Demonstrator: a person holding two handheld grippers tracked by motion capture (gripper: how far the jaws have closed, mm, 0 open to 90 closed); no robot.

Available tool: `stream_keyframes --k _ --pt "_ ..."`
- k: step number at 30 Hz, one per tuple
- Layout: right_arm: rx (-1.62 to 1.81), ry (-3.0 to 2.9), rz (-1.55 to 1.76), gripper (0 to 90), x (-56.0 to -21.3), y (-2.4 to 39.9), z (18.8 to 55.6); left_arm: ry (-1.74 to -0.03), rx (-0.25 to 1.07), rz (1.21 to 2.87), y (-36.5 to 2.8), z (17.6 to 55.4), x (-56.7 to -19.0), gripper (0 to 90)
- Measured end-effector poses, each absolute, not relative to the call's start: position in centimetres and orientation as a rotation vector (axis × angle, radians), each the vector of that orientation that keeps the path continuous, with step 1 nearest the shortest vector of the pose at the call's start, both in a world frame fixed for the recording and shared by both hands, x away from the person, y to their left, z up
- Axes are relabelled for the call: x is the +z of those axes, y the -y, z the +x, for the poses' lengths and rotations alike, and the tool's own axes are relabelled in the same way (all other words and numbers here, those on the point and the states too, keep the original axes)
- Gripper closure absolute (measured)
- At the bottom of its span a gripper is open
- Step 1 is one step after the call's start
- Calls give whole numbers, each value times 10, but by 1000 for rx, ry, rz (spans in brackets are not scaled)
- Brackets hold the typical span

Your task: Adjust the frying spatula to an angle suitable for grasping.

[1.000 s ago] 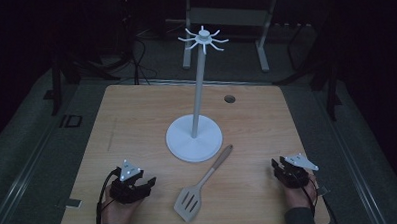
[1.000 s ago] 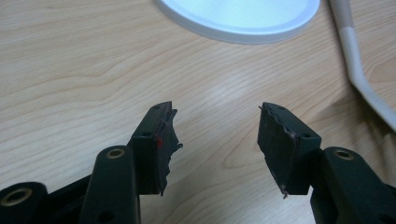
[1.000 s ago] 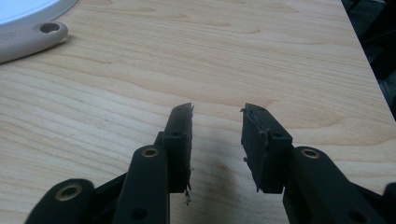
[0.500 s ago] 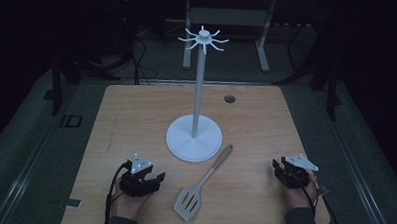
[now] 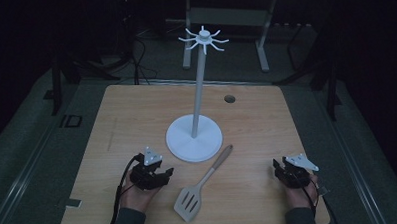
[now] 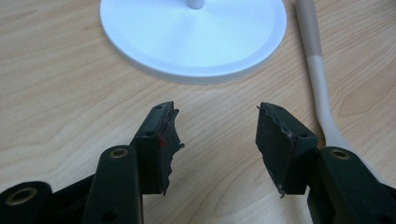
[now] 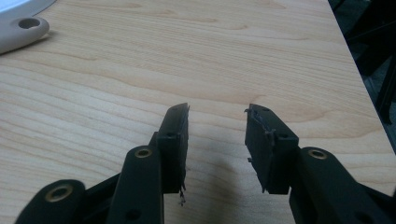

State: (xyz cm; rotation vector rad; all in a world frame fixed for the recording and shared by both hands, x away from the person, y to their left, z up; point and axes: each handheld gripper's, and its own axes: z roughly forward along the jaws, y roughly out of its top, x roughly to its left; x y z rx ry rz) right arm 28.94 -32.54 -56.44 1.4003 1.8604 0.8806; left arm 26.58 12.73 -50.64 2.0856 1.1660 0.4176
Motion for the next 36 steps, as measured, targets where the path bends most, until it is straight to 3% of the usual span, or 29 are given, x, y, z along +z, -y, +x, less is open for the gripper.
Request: stream_keyframes --k 36 --pt "860 -1815 1440 537 -565 331 289 -1057 411 2191 -63 295 -490 502"
